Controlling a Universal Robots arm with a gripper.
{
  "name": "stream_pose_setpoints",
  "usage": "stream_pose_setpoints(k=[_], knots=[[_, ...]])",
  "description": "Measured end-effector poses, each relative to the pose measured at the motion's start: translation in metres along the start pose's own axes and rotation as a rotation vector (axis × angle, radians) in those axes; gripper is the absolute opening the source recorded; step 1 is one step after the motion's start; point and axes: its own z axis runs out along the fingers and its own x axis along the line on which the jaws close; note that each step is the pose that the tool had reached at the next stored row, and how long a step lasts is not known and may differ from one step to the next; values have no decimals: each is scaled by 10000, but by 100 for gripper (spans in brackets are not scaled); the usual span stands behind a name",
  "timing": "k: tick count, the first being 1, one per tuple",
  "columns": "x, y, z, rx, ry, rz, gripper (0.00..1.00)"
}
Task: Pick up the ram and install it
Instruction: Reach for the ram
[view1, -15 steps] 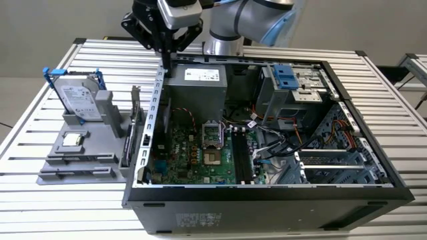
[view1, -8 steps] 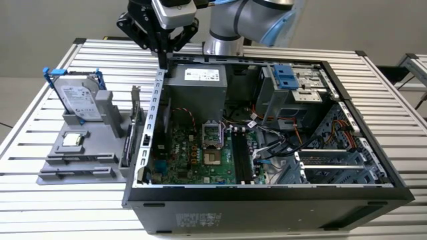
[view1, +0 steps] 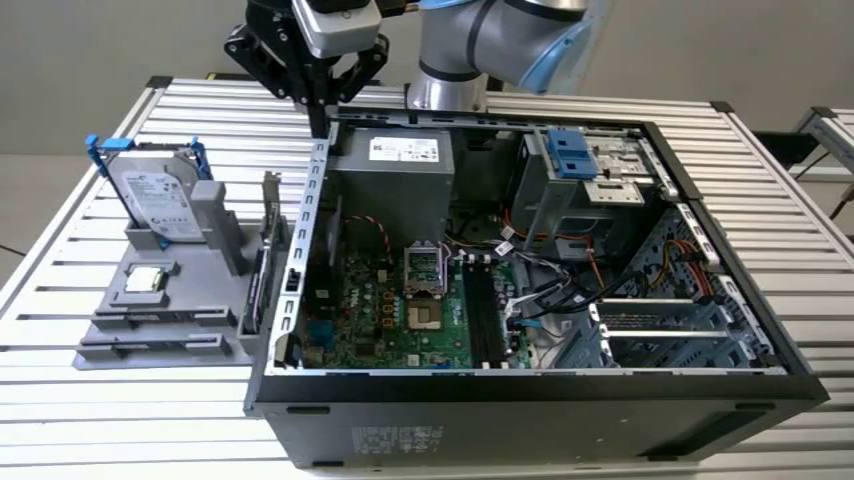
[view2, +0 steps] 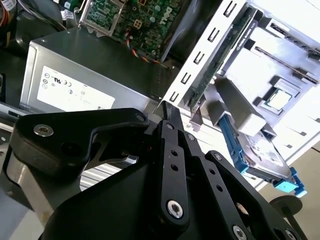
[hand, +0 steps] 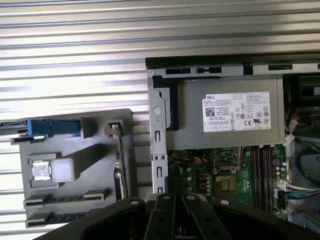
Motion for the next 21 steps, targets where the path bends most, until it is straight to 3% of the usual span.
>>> stream_pose_setpoints(k=[21], knots=[[179,-13,-4,0,0,0,0]])
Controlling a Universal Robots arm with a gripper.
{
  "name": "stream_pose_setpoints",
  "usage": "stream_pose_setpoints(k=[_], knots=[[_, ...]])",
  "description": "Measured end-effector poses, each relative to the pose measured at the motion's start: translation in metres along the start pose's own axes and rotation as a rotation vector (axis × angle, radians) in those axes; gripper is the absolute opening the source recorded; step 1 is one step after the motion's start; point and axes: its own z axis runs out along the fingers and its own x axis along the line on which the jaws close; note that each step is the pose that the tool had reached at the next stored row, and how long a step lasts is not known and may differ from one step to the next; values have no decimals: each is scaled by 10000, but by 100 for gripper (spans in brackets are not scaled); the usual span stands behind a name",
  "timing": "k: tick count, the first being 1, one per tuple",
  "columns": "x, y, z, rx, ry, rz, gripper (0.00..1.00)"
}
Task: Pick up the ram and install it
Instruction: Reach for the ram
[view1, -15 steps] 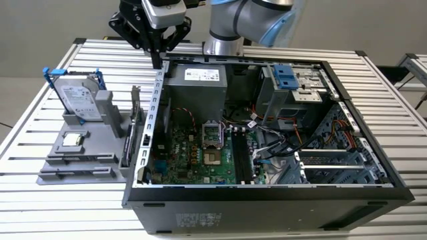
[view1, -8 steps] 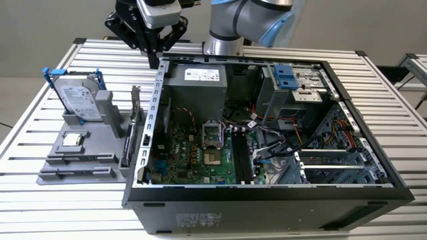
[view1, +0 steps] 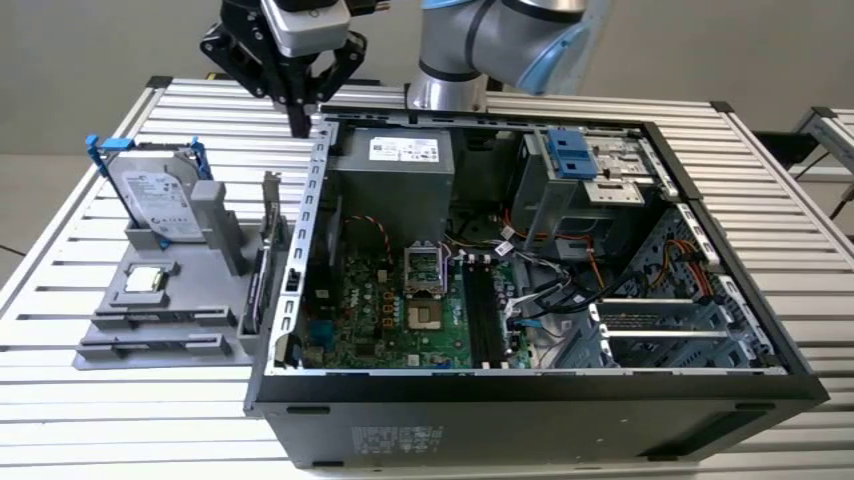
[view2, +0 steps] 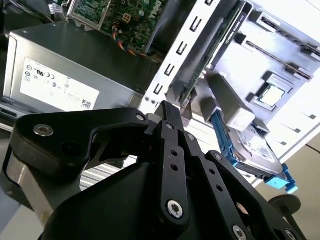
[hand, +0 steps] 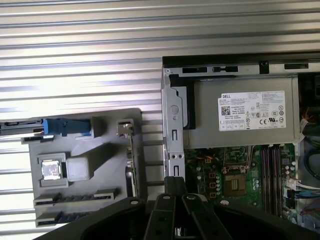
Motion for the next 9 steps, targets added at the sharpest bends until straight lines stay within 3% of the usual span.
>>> stream_pose_setpoints(k=[9], knots=[[82,-6,-1,-1,0,0,0]])
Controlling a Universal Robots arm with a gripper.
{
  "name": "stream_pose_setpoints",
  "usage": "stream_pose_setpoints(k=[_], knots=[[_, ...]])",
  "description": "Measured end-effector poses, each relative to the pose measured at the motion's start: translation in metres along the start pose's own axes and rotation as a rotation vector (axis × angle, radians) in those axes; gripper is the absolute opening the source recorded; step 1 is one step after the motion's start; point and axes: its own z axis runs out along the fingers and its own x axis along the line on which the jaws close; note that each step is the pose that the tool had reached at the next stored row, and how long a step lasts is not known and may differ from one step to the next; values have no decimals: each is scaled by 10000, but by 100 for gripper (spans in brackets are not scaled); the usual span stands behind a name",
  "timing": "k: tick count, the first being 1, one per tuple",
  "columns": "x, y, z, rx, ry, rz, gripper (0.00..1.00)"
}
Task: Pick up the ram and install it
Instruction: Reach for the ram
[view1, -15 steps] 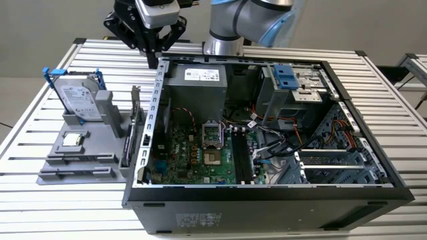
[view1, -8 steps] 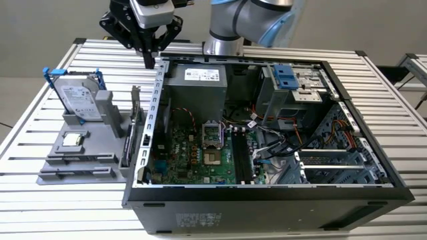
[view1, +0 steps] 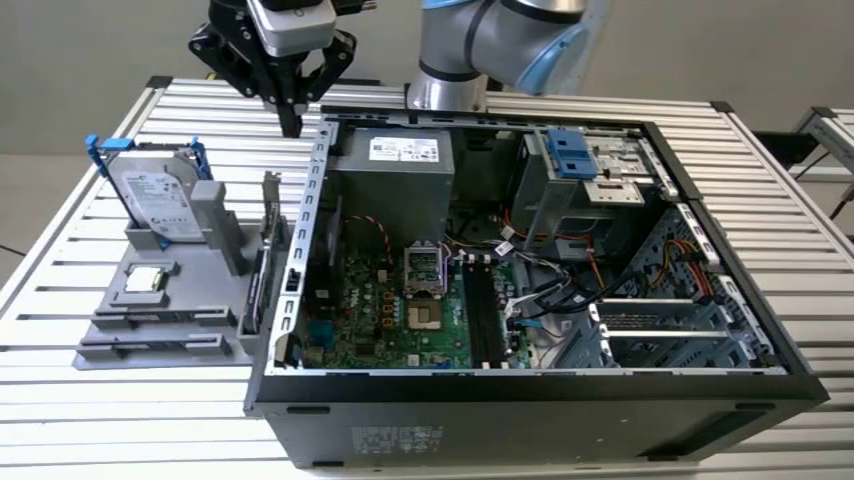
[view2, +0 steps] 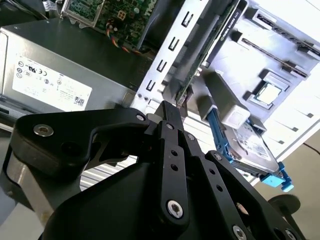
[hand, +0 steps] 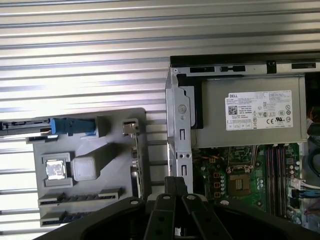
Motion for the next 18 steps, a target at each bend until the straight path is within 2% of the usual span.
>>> stream_pose_setpoints(k=[18], knots=[[168,-12,-4,1,1,0,0]])
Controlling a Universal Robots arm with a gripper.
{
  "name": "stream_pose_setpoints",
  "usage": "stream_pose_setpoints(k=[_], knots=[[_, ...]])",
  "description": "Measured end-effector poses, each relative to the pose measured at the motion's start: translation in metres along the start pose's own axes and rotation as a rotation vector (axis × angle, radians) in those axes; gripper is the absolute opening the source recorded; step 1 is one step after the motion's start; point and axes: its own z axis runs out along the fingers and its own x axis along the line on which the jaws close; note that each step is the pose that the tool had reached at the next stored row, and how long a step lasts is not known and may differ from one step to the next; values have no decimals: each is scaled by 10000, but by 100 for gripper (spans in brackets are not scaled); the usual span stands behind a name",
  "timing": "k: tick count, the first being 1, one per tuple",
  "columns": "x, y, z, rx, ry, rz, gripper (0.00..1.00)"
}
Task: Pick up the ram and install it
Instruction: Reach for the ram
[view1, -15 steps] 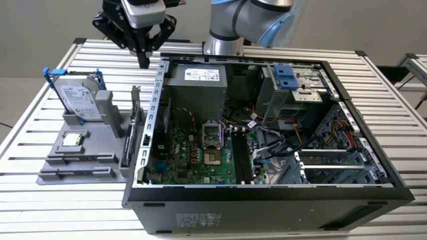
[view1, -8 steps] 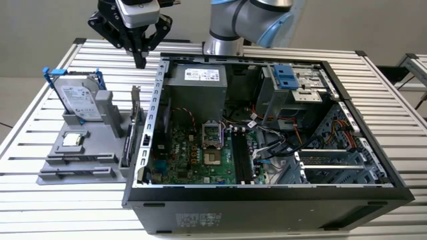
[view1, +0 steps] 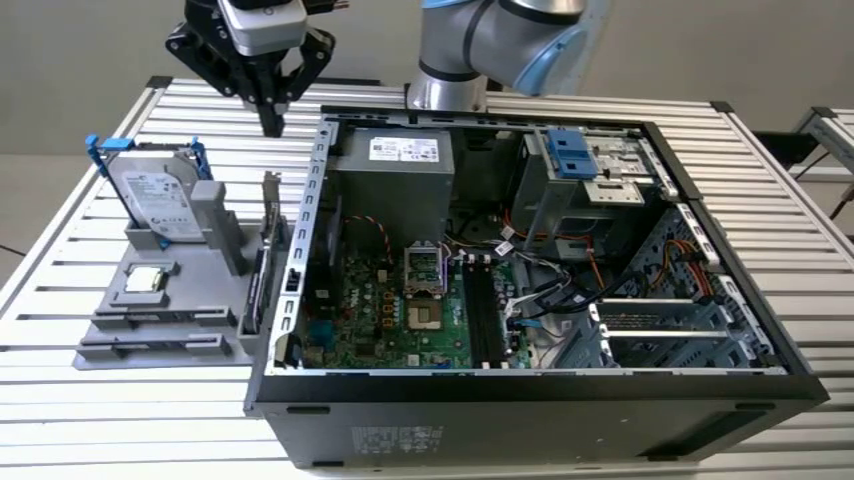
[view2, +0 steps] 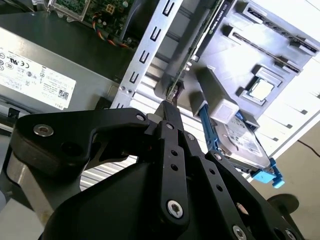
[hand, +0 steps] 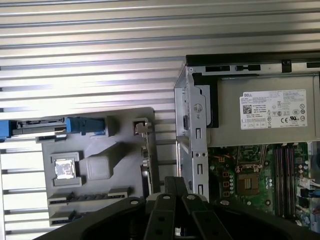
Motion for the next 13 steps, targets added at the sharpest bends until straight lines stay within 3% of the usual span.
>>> stream_pose_setpoints(k=[13], knots=[[122,-9,-2,-1,-1,0,0]])
